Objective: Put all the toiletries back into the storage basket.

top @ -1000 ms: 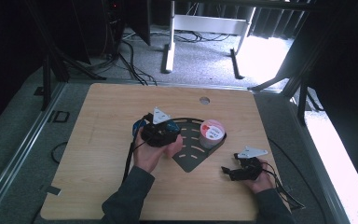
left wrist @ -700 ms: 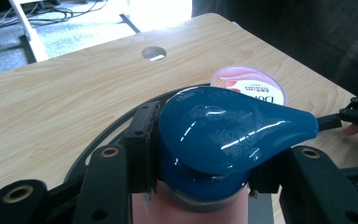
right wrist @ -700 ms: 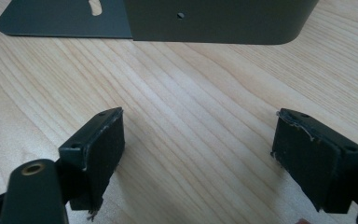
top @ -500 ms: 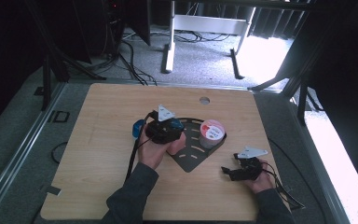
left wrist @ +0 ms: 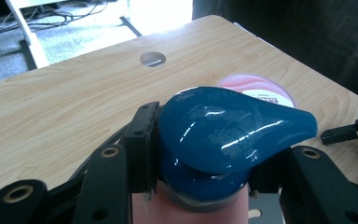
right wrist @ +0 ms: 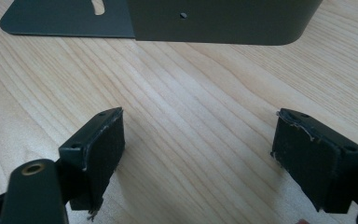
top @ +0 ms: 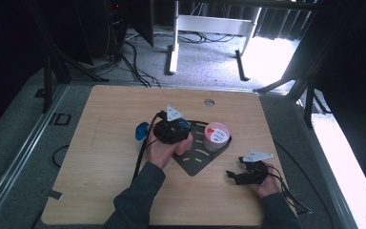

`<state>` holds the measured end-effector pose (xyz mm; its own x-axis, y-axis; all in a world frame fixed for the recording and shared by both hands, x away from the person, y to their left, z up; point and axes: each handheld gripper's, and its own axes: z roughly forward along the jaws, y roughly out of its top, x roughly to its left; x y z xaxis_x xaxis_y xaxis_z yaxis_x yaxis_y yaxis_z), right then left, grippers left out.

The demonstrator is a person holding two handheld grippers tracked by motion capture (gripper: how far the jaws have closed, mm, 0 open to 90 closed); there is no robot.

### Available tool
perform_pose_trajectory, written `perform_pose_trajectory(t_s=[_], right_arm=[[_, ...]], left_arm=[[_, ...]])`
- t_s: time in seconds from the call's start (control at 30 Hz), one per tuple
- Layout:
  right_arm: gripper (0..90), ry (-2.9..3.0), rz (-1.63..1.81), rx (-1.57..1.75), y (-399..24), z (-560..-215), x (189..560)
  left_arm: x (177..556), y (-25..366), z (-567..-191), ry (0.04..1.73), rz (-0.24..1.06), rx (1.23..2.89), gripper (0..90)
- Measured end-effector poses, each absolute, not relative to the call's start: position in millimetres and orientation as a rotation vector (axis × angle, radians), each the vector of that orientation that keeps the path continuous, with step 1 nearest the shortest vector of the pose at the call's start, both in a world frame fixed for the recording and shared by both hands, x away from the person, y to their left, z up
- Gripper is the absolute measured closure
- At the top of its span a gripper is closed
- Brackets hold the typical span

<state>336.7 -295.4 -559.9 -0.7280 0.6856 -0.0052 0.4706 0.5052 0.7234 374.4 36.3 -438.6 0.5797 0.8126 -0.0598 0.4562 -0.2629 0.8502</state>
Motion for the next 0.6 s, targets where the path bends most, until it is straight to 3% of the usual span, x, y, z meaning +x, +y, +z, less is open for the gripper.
perform_pose_trajectory(t_s=[0.6], right_arm=[[16.6, 2.465, 1.051, 0.966, -295, -560, 337]], left_arm=[[396, 22, -446, 1.05, 0.505, 1.908, 52.7]])
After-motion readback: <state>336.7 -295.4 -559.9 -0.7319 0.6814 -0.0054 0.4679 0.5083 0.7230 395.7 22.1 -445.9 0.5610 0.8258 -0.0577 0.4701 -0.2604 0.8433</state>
